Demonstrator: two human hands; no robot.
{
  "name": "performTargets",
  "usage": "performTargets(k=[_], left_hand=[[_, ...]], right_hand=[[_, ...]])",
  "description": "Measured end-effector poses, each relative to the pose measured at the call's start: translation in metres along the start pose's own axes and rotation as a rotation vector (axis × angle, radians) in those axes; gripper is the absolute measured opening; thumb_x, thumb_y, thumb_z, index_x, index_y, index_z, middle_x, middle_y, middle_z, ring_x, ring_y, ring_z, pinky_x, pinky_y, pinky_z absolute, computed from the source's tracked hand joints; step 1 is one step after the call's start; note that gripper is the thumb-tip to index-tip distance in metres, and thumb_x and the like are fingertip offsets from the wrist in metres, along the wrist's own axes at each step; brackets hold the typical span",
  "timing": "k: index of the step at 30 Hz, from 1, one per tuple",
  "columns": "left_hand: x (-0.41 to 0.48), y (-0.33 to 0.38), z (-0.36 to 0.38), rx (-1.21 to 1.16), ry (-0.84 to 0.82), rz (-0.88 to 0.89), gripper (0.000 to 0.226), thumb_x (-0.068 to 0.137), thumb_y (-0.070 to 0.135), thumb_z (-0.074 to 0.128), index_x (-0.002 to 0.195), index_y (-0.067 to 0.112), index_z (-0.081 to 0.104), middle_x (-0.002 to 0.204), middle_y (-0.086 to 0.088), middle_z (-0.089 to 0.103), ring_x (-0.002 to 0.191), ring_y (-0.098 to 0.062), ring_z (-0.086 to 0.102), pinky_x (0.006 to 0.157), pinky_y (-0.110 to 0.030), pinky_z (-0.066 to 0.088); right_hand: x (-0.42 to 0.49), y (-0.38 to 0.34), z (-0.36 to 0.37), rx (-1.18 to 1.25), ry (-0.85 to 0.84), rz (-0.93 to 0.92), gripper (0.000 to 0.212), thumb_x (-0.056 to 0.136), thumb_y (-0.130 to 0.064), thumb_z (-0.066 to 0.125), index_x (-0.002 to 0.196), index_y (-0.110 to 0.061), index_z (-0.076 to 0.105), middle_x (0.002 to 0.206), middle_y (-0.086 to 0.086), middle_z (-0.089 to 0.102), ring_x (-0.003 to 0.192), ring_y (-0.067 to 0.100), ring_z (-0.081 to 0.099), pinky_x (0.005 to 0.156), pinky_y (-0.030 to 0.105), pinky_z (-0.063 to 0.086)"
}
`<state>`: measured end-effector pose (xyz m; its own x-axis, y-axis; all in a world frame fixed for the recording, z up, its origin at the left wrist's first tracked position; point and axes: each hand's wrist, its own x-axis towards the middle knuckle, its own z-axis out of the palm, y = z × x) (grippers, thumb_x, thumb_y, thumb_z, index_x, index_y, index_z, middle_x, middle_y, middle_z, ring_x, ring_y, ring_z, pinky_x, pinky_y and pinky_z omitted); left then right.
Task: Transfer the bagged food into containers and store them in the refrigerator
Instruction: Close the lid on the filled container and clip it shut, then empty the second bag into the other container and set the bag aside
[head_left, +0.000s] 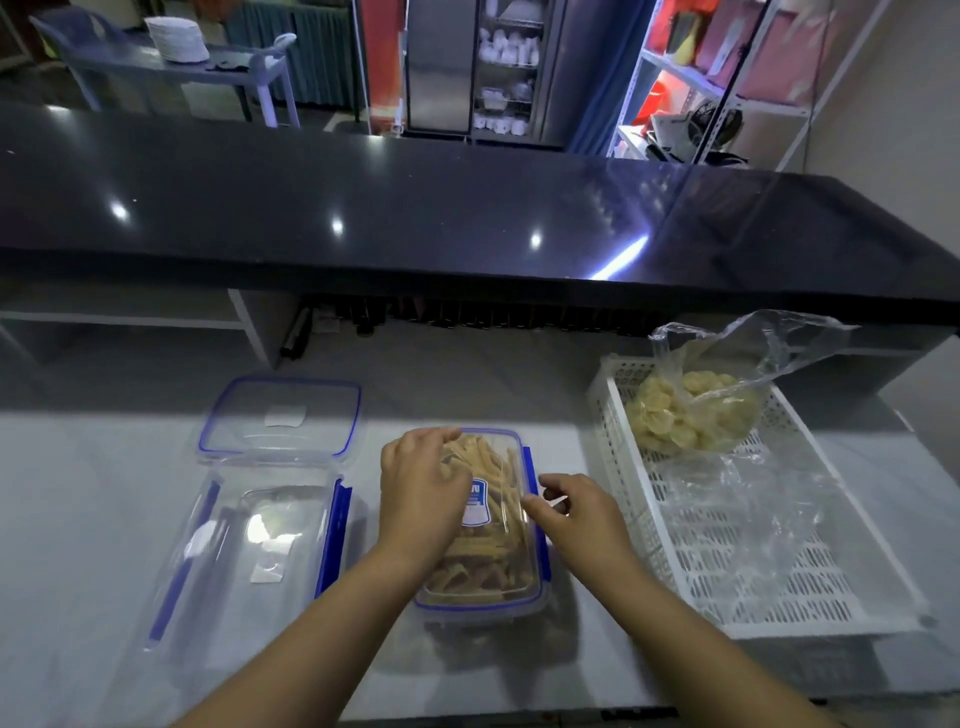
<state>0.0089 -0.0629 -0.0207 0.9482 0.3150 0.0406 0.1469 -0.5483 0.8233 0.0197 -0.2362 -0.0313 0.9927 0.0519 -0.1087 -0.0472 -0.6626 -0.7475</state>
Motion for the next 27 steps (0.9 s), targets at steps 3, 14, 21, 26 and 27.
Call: performTargets(k=[3, 14, 21, 26, 27], left_hand=[[0.013, 0.021, 0.007, -0.017, -0.045, 0.166, 0.039, 0.085, 0.014, 0.057, 0.119, 0.033, 0.054, 0.113, 0.019, 0.045, 0.118, -0.001, 0.030, 0.094, -0.022, 0.027], [0.062, 0.138, 0.071, 0.195, -0.115, 0.754, 0.049, 0.080, 0.013, 0.064, 0.127, 0.022, 0.053, 0.122, 0.003, 0.055, 0.117, -0.017, 0.040, 0.094, -0.026, 0.033], [0.094, 0.169, 0.101, 0.628, -0.070, 1.022, 0.068, 0.060, 0.006, 0.082, 0.123, 0.019, 0.060, 0.120, -0.013, 0.061, 0.102, -0.031, 0.060, 0.078, -0.039, 0.051], [0.104, 0.187, 0.104, 0.605, 0.020, 1.172, 0.018, 0.065, 0.014, 0.081, 0.081, 0.016, 0.073, 0.092, -0.006, 0.068, 0.089, -0.028, 0.062, 0.070, -0.035, 0.053], [0.105, 0.192, 0.103, 0.594, 0.028, 1.173, 0.013, 0.067, 0.016, 0.079, 0.079, 0.016, 0.073, 0.090, -0.005, 0.068, 0.090, -0.028, 0.062, 0.072, -0.036, 0.052]], right_hand=[[0.003, -0.006, -0.025, 0.048, 0.123, -0.038, 0.031, 0.084, -0.030, 0.067, 0.112, -0.018, 0.065, 0.098, -0.009, 0.060, 0.076, -0.003, 0.057, 0.060, 0.007, 0.043], [0.017, 0.017, -0.169, 0.109, 0.732, -0.078, 0.024, 0.086, -0.015, 0.063, 0.083, -0.039, 0.062, 0.085, -0.015, 0.064, 0.077, -0.002, 0.059, 0.064, 0.013, 0.049], [0.073, 0.043, -0.224, 0.117, 0.839, 0.016, 0.051, 0.082, -0.024, 0.068, 0.127, -0.022, 0.045, 0.114, -0.011, 0.039, 0.079, 0.007, 0.055, 0.066, 0.020, 0.041], [0.107, 0.049, -0.246, 0.142, 0.727, 0.019, 0.013, 0.083, -0.029, 0.066, 0.092, -0.021, 0.059, 0.096, -0.005, 0.060, 0.074, 0.006, 0.055, 0.060, 0.024, 0.042], [0.112, 0.048, -0.250, 0.156, 0.712, 0.001, 0.007, 0.084, -0.027, 0.065, 0.083, -0.021, 0.060, 0.085, -0.004, 0.063, 0.074, 0.011, 0.058, 0.060, 0.027, 0.045]])
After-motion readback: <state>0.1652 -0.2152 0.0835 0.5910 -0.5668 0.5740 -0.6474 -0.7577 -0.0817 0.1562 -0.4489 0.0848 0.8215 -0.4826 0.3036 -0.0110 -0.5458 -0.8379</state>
